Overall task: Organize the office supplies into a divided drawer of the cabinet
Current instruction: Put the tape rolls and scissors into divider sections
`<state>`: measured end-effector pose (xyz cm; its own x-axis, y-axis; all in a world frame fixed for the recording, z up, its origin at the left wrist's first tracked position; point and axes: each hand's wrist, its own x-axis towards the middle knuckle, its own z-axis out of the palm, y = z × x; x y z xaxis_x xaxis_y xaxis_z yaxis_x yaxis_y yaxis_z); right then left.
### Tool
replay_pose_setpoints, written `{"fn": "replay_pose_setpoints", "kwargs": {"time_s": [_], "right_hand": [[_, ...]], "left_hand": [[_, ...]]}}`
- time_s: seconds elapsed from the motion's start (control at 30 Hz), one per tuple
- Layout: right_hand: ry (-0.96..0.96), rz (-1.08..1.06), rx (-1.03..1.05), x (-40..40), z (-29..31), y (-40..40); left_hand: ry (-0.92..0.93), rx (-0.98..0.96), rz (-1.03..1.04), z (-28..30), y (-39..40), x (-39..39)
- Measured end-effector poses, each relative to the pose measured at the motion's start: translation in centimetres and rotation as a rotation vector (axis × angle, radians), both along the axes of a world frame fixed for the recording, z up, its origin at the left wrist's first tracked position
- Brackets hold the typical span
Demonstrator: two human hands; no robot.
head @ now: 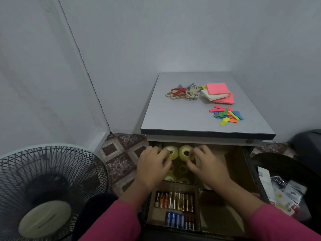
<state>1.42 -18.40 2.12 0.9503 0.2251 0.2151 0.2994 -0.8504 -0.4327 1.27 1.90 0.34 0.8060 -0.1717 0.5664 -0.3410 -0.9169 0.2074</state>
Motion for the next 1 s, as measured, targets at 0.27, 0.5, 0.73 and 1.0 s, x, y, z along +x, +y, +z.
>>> {"fn": "replay_pose_setpoints", "kwargs": {"time_s": [0.27,0.5,0.73,1.0], "right_hand": [[0.136,-0.096,-0.321,3.9,-0.2,3.1],[0.294,-0.136,-0.461,5.3,-0.9,4.3],[0.357,-0.141,-0.459,5.6,-1.3,4.4],[0.342,-0.122,-0.442,5.1,-1.5,4.3]], "left_hand": [[0.385,0.435,0.115,1.1,-2.3,3.5],[0.464,0.639,0.114,1.2,-2.8,4.2],[0.476,0.701,0.091,0.9,-2.9,4.4],[0.478,0.728,0.069,0.3,-2.8,4.2]]}}
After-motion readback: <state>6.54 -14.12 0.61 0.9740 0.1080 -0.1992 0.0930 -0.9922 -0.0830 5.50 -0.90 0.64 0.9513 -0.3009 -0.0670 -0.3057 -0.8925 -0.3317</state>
